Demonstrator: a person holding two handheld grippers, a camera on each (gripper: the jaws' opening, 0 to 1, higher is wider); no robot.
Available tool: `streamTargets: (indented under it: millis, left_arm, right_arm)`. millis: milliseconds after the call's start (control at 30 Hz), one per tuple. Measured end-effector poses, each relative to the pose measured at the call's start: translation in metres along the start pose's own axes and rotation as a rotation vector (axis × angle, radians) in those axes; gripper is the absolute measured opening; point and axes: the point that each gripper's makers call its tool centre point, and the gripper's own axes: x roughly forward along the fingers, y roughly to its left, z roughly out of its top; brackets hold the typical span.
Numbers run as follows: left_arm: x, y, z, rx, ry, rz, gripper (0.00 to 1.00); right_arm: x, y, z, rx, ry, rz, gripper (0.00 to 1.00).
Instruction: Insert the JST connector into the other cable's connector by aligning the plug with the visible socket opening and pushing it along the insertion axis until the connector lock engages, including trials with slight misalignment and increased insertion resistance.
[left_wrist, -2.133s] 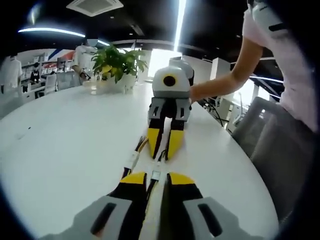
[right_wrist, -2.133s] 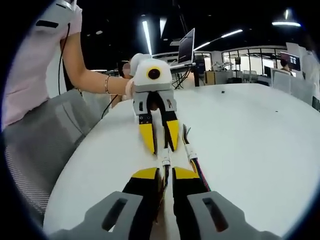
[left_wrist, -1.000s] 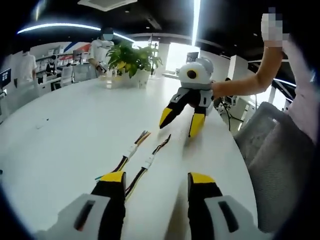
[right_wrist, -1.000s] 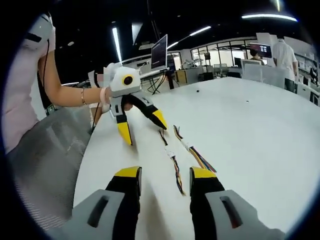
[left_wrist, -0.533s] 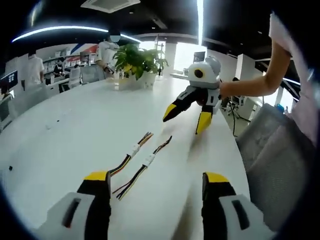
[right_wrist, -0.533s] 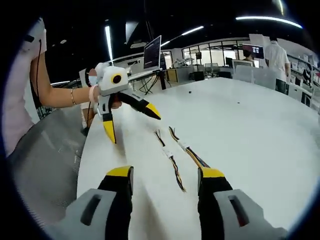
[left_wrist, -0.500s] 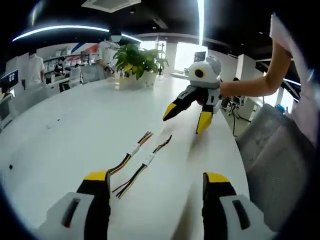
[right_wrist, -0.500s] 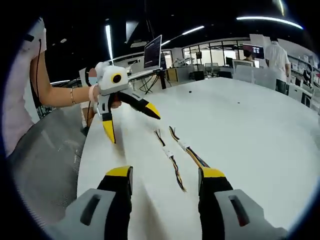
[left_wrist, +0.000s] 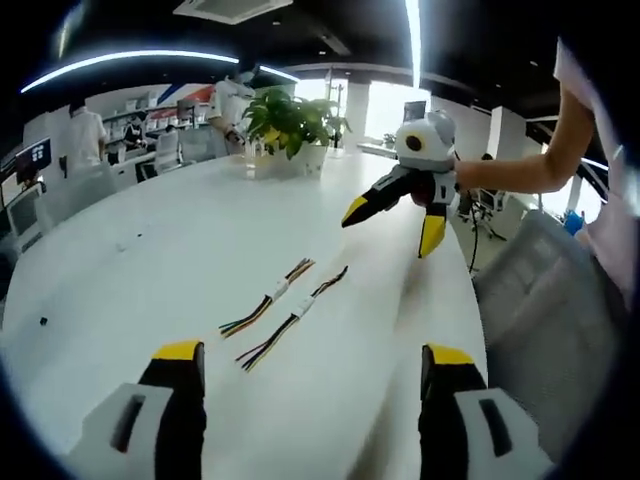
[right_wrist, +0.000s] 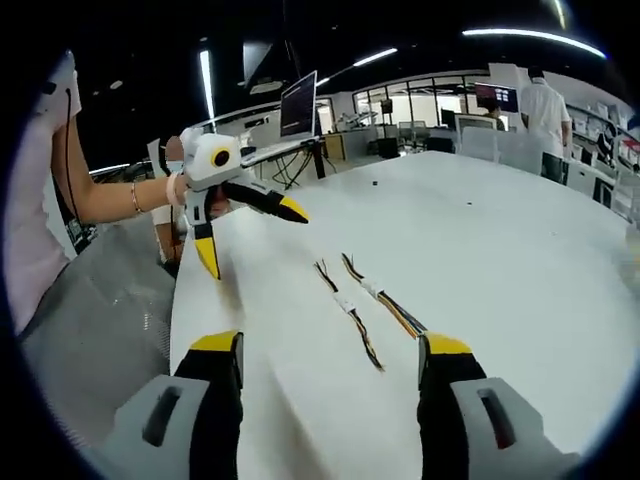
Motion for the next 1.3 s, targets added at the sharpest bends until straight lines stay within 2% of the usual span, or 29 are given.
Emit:
streamTargets:
  millis: [133, 300, 400, 500, 633, 933, 1033, 1100, 1167, 1233, 1300]
  left_arm:
    - [-0.006, -0.003, 0.002, -0.006, -0.009, 0.009, 0.88]
    - [-0.01, -0.009, 0.0, -0.032, 0.014, 0.019, 0.91]
    - [-0.013, -0.017, 0.0, -0.041, 0.02, 0.013, 0.91]
    - [-0.017, -0.023, -0.002, -0.055, 0.023, 0.018, 0.92]
    - [-0.022, -0.033, -0.002, -0.047, 0.016, 0.021, 0.94]
    - [-0.042, -0.046, 0.007, -0.051, -0.032, 0.067, 0.99]
    - [-0.047, -0.048, 0.003, -0.055, -0.028, 0.085, 0.99]
    - [-0.049, -0.049, -0.006, -0.069, 0.0, 0.099, 0.99]
    - [-0.053, -0.048, -0.008, -0.089, -0.012, 0.122, 0.99]
    - [-0.058, -0.047, -0.004, -0.133, -0.062, 0.152, 0.99]
    - [-0.063, -0.045, -0.003, -0.125, -0.083, 0.179, 0.99]
  right_arm:
    - [-0.004, 0.002, -0.001, -0.015, 0.004, -0.027, 0.75]
    - [-0.007, 0.01, 0.003, -0.007, -0.012, -0.037, 0.8]
    - [-0.008, 0.018, 0.003, 0.004, -0.006, -0.03, 0.77]
    - [-0.011, 0.023, 0.003, 0.005, -0.004, -0.043, 0.79]
    - [-0.016, 0.03, 0.003, 0.049, -0.028, -0.046, 0.77]
    - [-0.027, 0.048, -0.002, 0.068, -0.004, -0.075, 0.82]
    - [-0.029, 0.051, -0.003, 0.057, 0.0, -0.089, 0.84]
    - [-0.029, 0.052, -0.003, 0.057, 0.005, -0.098, 0.85]
    - [-0.03, 0.053, -0.001, 0.054, -0.002, -0.109, 0.86]
    - [-0.031, 0.054, 0.002, 0.058, -0.013, -0.115, 0.87]
    - [-0.031, 0.055, 0.001, 0.058, -0.011, -0.119, 0.87]
